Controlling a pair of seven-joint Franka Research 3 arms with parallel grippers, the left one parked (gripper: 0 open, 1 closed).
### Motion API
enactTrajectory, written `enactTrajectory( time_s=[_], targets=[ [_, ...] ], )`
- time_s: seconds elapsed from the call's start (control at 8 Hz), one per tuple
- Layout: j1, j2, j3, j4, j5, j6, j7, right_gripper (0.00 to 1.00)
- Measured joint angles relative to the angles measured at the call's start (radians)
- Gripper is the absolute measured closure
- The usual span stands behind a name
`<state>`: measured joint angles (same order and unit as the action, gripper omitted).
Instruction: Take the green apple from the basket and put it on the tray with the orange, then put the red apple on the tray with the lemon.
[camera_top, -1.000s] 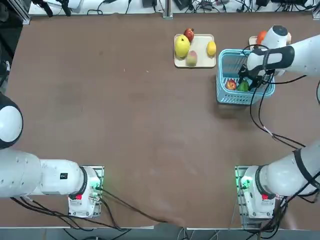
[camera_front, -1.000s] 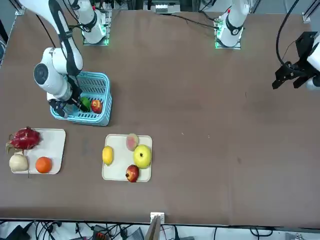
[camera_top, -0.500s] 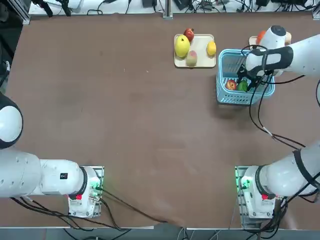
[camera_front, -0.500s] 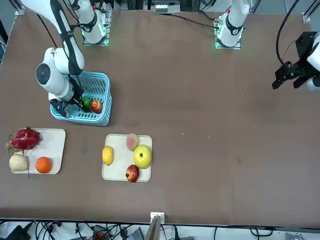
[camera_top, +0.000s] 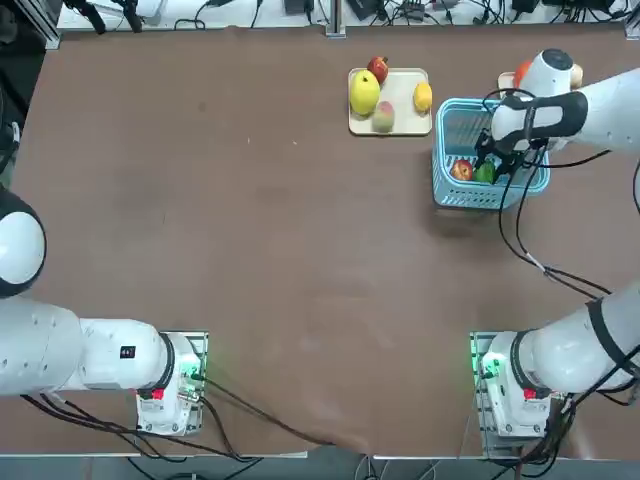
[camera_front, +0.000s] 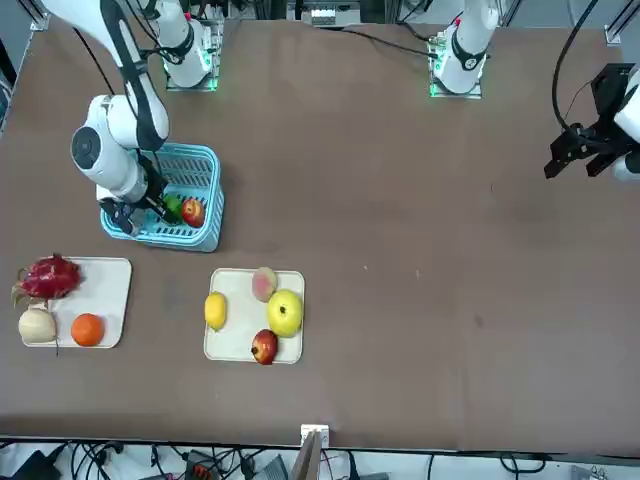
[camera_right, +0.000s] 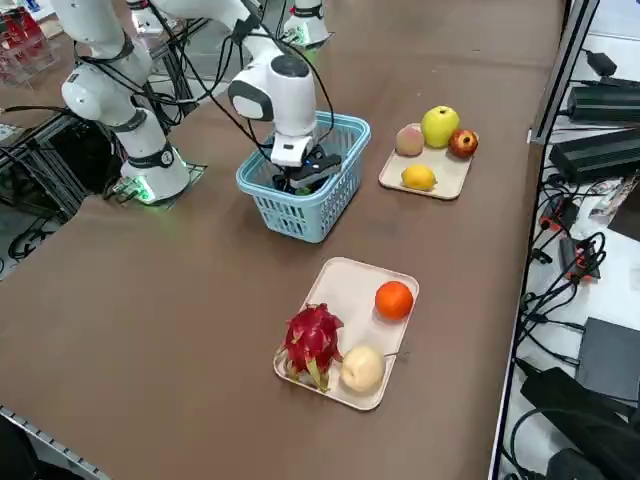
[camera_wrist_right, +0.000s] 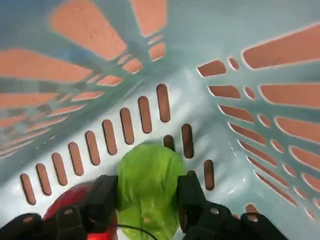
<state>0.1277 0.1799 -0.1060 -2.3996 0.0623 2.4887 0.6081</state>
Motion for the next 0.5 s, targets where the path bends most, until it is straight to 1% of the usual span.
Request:
enactTrajectory(
  time_s=[0.12, 0.38, 0.5],
  targets=[
    [0.000, -0.038, -0.001, 0.018, 0.000, -0.078, 0.000, 0.33],
    [-0.001, -0.172, -0.004, 0.069, -0.026, -0.278, 0.003, 0.33],
    [-0.001, -0.237, -0.004, 0.115, -0.039, -0.389, 0.006, 0.33]
  ],
)
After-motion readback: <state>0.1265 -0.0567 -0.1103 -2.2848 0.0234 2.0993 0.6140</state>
